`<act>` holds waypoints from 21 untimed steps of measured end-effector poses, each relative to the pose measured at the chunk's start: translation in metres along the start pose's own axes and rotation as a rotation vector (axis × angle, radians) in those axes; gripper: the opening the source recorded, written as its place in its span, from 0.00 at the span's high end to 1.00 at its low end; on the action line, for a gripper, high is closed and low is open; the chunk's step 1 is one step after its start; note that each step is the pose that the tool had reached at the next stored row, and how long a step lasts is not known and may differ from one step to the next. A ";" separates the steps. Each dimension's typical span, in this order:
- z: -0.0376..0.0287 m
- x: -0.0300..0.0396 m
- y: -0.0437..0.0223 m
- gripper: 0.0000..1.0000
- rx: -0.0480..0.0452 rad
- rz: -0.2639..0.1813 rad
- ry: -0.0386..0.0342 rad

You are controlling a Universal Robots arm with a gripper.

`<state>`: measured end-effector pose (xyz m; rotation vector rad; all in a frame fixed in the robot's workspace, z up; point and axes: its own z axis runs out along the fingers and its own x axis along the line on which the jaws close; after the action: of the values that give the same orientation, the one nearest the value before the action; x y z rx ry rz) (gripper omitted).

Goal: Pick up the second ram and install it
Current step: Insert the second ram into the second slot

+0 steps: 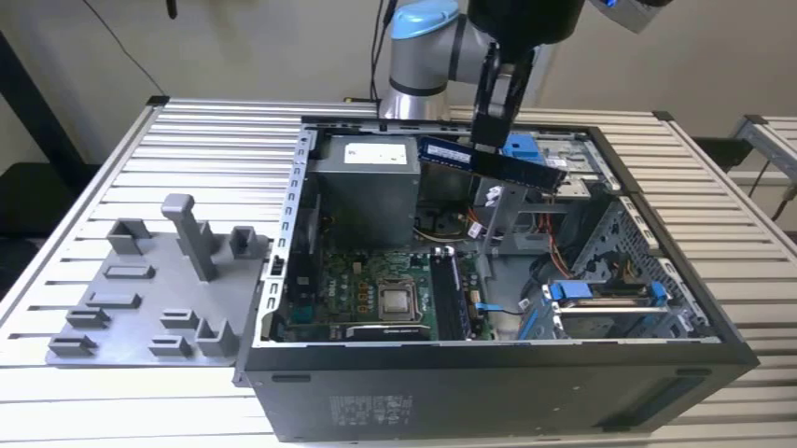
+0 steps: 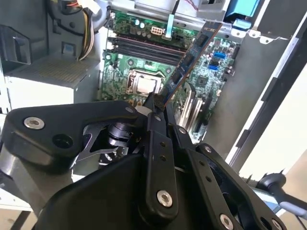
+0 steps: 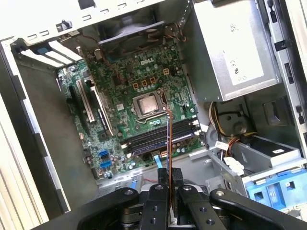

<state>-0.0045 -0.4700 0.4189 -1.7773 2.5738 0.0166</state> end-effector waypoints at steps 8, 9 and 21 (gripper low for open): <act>0.0005 0.0000 0.0000 0.86 0.0013 0.070 0.0000; 0.0005 0.0000 0.0000 0.86 0.0014 0.079 0.0000; 0.0007 0.0000 0.0000 0.86 0.0030 0.171 0.0000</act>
<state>-0.0045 -0.4700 0.4182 -1.5509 2.7153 0.0144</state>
